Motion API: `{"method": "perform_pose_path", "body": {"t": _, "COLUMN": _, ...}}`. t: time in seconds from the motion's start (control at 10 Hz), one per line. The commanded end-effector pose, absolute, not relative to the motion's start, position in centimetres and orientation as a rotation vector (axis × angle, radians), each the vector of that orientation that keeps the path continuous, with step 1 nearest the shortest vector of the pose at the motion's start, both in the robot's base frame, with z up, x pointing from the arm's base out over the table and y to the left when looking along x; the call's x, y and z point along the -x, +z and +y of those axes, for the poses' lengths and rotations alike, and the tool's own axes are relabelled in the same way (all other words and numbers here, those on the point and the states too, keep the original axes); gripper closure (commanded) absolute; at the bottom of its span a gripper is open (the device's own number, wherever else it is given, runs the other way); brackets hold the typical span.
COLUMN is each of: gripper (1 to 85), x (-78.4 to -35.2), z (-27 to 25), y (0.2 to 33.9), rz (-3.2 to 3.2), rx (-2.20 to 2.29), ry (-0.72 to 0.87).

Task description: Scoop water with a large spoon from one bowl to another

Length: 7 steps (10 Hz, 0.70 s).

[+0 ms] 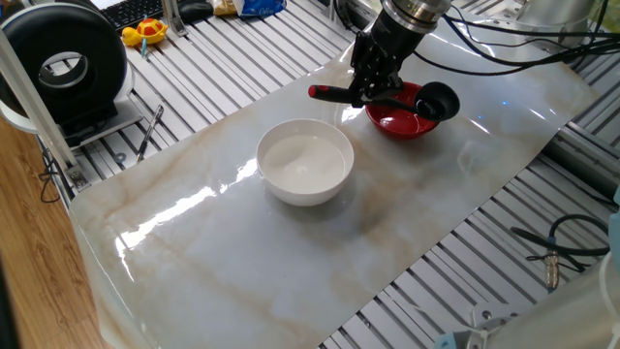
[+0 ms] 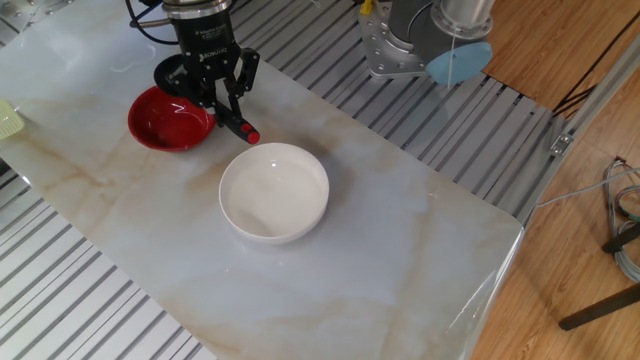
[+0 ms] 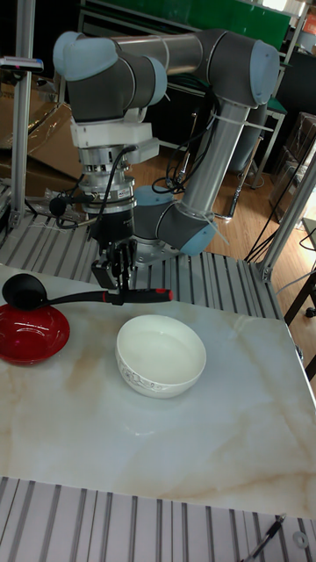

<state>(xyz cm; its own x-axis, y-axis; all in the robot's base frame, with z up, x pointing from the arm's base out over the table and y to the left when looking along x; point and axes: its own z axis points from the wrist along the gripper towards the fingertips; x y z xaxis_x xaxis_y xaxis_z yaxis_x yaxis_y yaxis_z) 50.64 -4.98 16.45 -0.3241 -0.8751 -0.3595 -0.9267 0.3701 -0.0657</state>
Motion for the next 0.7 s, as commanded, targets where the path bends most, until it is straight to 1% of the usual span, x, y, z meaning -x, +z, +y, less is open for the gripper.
{"method": "perform_pose_path", "body": {"t": 0.0, "gripper": 84.3, "x": -50.93, "z": -4.79, "y": 16.79, "rz": 2.293, "rx": 1.564, "ry": 0.220}}
{"method": "perform_pose_path", "body": {"t": 0.6, "gripper": 84.3, "x": -50.93, "z": -4.49, "y": 17.10, "rz": 2.286, "rx": 1.553, "ry": 0.235}}
